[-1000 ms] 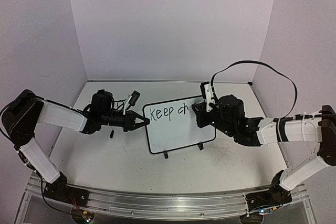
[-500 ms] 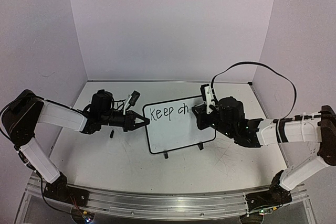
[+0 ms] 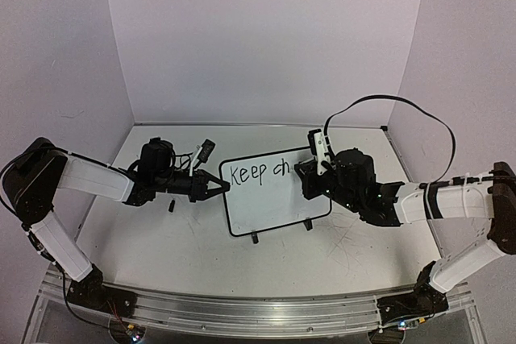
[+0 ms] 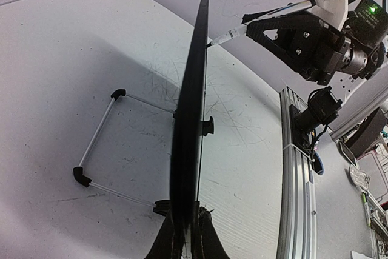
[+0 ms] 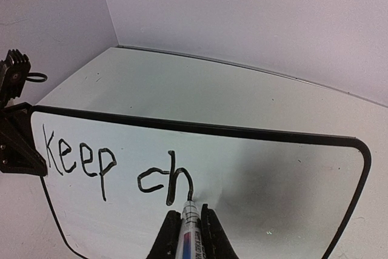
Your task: Write a sentence on the whiteboard
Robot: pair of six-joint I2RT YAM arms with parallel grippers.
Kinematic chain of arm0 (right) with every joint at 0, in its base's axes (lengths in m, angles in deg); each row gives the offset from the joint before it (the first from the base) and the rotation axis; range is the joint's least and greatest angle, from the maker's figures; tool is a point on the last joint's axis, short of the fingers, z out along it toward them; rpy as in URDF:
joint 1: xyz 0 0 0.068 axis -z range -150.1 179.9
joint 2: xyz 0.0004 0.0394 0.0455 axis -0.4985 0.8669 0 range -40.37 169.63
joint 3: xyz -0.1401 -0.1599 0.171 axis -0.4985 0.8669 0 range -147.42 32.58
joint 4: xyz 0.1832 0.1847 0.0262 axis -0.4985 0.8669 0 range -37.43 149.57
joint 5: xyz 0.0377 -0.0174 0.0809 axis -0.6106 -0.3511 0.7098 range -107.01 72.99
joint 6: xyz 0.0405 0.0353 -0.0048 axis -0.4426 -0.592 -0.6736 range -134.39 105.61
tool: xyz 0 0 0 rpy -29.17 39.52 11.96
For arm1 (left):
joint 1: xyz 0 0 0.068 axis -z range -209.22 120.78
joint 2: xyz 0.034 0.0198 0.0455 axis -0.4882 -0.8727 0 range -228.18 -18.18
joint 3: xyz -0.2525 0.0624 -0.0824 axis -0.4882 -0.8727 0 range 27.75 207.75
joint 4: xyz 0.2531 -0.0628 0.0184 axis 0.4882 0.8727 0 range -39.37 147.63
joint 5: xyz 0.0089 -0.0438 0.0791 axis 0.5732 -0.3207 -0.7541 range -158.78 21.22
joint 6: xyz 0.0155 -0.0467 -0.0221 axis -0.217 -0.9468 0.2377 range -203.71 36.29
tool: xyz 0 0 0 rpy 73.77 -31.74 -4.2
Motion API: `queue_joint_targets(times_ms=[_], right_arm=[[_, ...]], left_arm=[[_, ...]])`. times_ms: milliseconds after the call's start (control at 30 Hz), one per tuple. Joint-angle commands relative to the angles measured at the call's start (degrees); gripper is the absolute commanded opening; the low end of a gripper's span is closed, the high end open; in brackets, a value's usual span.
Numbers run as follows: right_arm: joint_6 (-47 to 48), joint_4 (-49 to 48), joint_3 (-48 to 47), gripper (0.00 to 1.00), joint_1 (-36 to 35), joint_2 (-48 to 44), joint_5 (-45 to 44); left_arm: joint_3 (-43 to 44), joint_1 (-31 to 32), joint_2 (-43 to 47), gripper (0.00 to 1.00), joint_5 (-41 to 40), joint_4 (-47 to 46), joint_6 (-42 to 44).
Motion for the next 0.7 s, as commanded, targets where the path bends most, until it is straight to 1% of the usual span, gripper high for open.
queue_joint_targets(times_ms=[0, 500, 667], right_arm=[[-0.11, 1.24, -0.64, 0.0, 0.48, 0.23, -0.86], [0.07, 1.3, -1.36, 0.0, 0.45, -0.28, -0.29], [0.24, 1.49, -3.35, 0.0, 0.5, -3.62, 1.84]], left_arm=[[1.89, -0.08, -1.29, 0.0, -3.46, 1.19, 2.87], [1.67, -0.08, -1.26, 0.0, -3.51, 1.2, 2.89], [1.49, -0.08, -1.36, 0.0, -3.82, 1.19, 2.98]])
